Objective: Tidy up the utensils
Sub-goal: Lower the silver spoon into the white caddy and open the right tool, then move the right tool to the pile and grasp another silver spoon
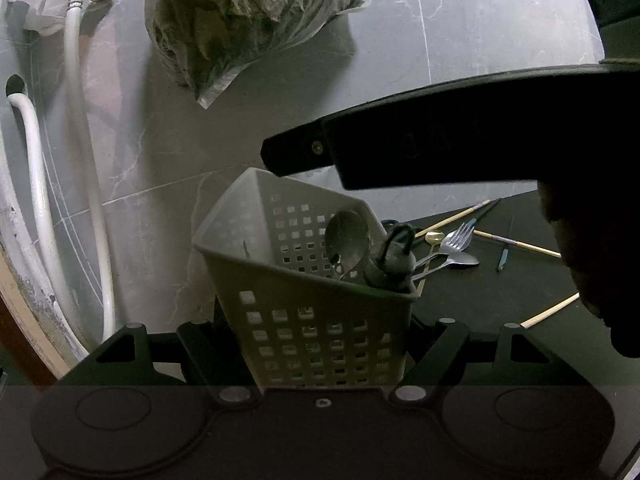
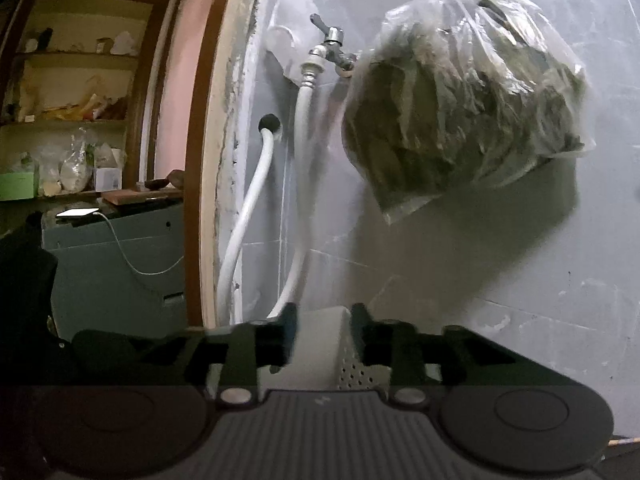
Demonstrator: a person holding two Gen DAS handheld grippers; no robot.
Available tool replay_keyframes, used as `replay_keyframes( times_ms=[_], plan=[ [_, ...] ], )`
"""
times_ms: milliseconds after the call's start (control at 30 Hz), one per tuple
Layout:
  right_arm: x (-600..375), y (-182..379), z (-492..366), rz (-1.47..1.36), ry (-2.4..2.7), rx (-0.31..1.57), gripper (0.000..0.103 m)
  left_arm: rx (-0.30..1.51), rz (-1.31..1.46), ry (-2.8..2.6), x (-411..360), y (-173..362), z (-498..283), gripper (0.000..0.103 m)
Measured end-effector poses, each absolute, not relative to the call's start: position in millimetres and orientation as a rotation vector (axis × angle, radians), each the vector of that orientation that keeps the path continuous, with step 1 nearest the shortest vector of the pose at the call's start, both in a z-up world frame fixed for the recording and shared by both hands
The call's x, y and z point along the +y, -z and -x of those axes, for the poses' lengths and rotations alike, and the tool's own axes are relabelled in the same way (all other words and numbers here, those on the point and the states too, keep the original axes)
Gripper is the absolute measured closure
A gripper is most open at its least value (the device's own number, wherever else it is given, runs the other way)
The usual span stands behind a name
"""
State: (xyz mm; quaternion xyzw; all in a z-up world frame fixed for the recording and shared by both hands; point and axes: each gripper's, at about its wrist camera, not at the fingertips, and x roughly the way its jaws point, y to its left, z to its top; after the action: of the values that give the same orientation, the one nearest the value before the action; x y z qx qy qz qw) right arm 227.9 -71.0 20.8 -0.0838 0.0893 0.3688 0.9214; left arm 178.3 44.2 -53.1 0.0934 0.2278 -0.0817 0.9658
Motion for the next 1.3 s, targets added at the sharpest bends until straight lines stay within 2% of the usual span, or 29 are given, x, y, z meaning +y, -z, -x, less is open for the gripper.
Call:
replay_keyframes(
  times_ms=[67,200,267,467,633,767,1000,1300],
  plan=[
    [-75,-22,-229,0.163,-0.744,0.180,0.048,0.462,-0.186,0.162,44,53,-178,0.025],
    [-89,-25,-231,0.153,-0.682,0.179,0.033,0.464,-0.186,0.158,43,53,-177,0.025],
    [-100,-24,-233,0.145,-0.638,0.190,0.020,0.466,-0.184,0.156,44,52,-178,0.025],
    [-146,-13,-257,-0.016,-0.462,0.359,0.004,0.476,-0.193,0.149,42,51,-179,0.024],
    [-182,16,-298,-0.265,-0.308,0.606,0.003,0.483,-0.192,0.152,43,50,-181,0.024],
    [-200,43,-324,-0.449,-0.258,0.731,0.003,0.487,-0.192,0.158,44,50,-184,0.024],
    [-215,82,-344,-0.664,-0.177,0.819,0.003,0.492,-0.191,0.170,46,50,-187,0.024],
    [-213,98,-356,-0.708,-0.148,0.787,0.006,0.500,-0.190,0.180,48,49,-188,0.024]
  ],
)
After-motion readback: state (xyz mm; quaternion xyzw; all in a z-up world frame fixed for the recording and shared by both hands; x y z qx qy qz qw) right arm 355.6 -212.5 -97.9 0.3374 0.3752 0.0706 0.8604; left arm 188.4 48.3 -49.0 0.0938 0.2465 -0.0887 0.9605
